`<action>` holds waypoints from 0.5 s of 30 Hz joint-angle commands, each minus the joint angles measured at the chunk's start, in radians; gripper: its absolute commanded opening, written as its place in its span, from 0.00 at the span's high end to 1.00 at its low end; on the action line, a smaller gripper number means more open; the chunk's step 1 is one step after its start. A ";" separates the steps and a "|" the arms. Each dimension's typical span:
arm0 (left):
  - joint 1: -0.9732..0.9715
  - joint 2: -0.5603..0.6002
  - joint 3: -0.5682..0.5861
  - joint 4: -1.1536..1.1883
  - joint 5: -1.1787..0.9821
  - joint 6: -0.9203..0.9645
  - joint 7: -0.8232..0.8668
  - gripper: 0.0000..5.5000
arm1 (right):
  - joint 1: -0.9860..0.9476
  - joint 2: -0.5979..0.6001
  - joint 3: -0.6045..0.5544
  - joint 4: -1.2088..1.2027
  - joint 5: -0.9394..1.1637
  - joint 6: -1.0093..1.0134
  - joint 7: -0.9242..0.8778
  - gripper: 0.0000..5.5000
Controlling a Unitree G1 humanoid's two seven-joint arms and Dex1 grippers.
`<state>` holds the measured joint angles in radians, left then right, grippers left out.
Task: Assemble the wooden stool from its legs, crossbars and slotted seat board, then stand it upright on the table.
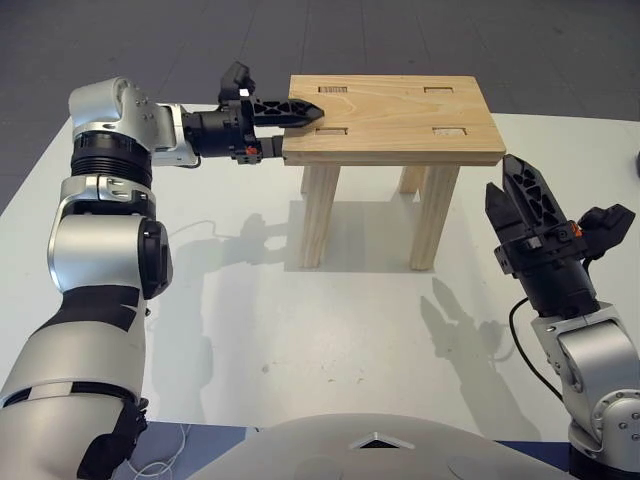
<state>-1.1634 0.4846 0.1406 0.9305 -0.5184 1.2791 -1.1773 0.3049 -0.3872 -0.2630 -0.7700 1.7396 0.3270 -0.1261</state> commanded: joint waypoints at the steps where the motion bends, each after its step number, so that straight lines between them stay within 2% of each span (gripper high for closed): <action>1: 0.171 -0.027 0.192 -0.309 -0.099 0.034 0.173 0.02 | 0.023 0.035 -0.017 -0.045 -0.094 -0.039 0.018 0.11; 4: 0.379 -0.127 0.297 -0.729 -0.087 -0.095 0.406 0.02 | 0.038 0.014 -0.043 -0.055 -0.241 -0.049 0.006 0.02; 7: 0.564 -0.243 0.231 -1.047 0.051 -0.379 0.588 0.02 | 0.020 -0.024 -0.055 -0.031 -0.551 -0.055 -0.074 0.02; 11: 0.697 -0.384 0.115 -1.094 0.263 -0.718 0.839 0.02 | -0.001 -0.063 -0.024 0.124 -0.934 -0.079 -0.130 0.02; 15: 0.741 -0.453 0.061 -0.997 0.382 -0.895 0.997 0.02 | -0.083 -0.074 0.032 0.256 -1.104 -0.088 -0.109 0.02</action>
<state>-0.5031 0.1042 0.2658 -0.0840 -0.2673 0.5698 -0.3480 0.2927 -0.4332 -0.2684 -0.6430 0.8255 0.2485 -0.2235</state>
